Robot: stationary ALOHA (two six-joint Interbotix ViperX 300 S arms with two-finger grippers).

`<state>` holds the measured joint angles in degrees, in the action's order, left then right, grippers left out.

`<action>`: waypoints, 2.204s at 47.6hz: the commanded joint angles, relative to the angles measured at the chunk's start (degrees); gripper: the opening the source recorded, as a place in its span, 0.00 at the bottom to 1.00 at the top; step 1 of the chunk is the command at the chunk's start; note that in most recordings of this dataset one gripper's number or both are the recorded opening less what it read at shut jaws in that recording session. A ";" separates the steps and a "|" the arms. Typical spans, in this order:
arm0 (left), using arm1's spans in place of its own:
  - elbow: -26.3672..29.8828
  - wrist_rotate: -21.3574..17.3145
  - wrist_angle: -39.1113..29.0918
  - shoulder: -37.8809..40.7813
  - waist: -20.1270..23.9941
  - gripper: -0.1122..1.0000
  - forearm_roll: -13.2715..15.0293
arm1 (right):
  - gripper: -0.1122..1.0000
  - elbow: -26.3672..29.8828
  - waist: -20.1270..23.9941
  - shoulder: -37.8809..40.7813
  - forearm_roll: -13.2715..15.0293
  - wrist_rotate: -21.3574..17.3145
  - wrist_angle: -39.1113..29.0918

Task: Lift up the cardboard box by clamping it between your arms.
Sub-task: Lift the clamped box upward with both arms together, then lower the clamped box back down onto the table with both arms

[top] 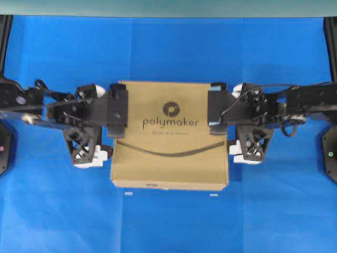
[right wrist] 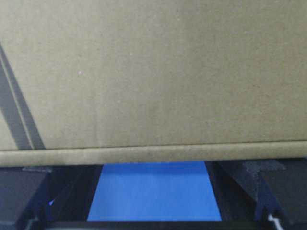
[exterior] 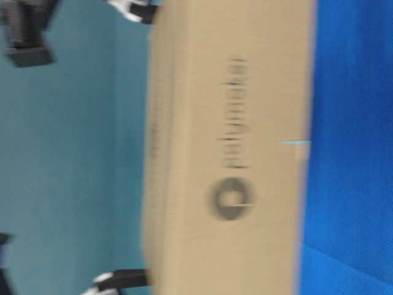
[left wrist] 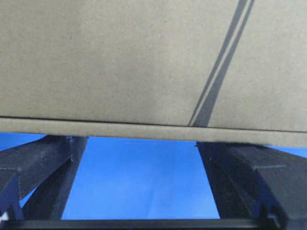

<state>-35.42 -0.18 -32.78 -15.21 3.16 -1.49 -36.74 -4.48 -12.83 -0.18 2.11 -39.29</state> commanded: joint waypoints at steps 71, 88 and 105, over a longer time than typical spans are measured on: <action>28.74 0.44 -22.68 -1.67 0.26 0.90 0.00 | 1.00 23.82 -0.35 -4.83 -0.26 -0.09 -25.66; 18.02 0.26 -11.43 -1.67 0.79 0.90 -0.09 | 1.00 13.27 -0.88 -4.83 0.00 0.00 -15.03; 8.09 0.26 -1.23 0.79 0.97 0.90 -0.09 | 1.00 3.87 -0.88 -1.49 0.35 0.53 -1.32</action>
<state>-27.77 -0.62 -40.78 -14.77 3.16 -1.76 -33.22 -5.27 -15.12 0.35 3.25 -46.41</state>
